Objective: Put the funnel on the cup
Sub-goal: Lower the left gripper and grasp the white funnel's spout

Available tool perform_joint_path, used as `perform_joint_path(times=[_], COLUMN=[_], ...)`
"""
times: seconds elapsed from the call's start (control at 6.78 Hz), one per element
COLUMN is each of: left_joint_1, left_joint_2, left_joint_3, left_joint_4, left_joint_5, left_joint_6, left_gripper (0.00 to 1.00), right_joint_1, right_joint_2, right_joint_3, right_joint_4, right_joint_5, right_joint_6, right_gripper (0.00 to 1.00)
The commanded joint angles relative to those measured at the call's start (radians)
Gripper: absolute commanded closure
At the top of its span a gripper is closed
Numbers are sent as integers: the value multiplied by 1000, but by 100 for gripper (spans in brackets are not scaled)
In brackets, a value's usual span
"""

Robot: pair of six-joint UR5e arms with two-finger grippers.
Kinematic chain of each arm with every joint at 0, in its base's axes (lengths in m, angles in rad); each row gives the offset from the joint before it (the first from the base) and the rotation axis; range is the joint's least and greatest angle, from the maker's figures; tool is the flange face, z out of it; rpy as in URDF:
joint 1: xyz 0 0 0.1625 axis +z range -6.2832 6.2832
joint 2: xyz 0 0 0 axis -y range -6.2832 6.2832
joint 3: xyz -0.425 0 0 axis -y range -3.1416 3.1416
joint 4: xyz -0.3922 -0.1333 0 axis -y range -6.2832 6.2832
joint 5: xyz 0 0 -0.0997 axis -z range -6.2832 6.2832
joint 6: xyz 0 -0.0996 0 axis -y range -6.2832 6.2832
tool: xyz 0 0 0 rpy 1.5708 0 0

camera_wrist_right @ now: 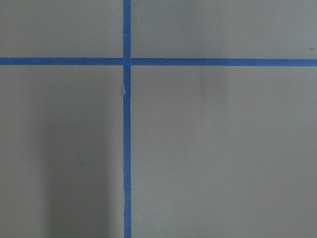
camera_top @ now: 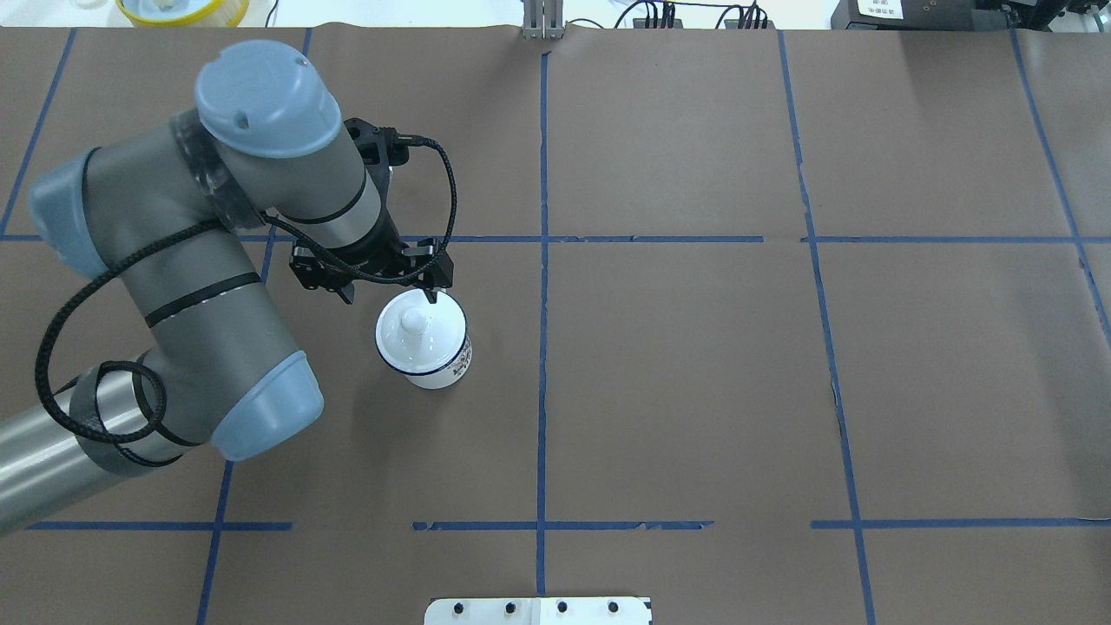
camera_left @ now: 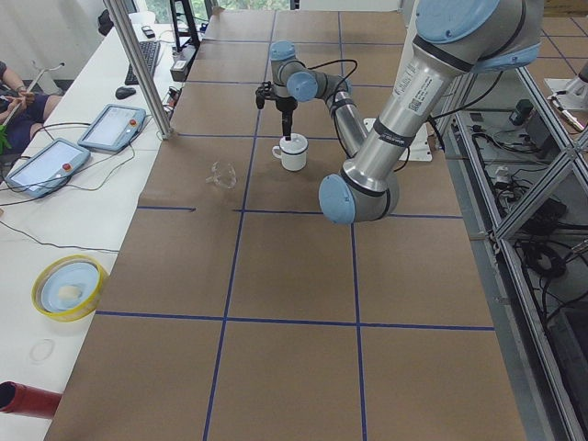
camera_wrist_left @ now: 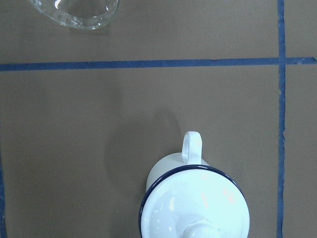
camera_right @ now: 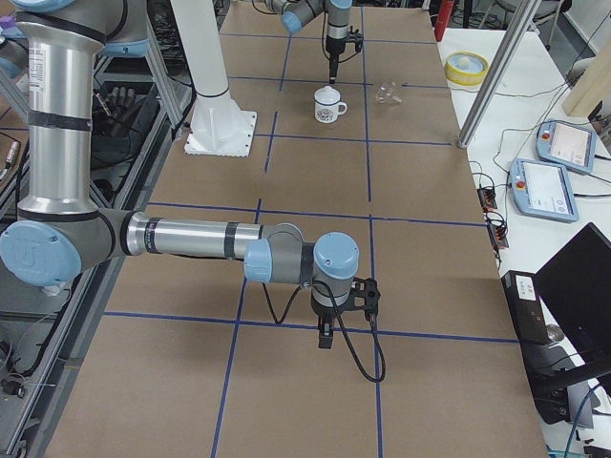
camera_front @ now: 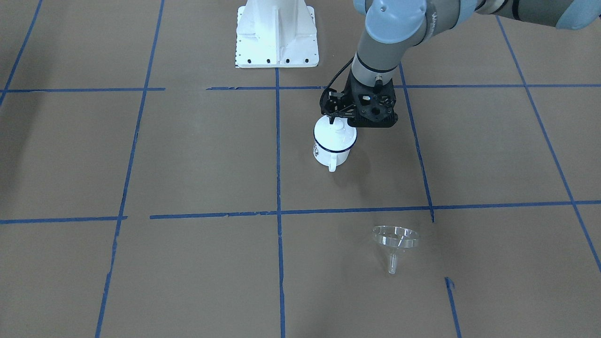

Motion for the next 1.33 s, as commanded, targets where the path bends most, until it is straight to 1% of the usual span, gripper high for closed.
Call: perform_joint_path(times=[0.0,0.3,0.74,0.89,1.18], left_joint_1=[29,30,30,30,30], left_joint_2=[7,12,30,29,27], left_joint_3=[8,20,37,43,41], left_joint_4=[-37,-53,-129,-131,-129], left_joint_5=[23,25,26,26,26], left_joint_6=[-24,-22,-71,-73,-76], left_gripper=[0,4,20,28,36], right_joint_1=[0,0,0,0,0], right_joint_2=[0,0,0,0,0], right_joint_3=[0,0,0,0,0], right_joint_4=[0,0,0,0,0], right_joint_5=[0,0,0,0,0], right_joint_6=[0,0,0,0,0], right_gripper=[0,0,0,0,0])
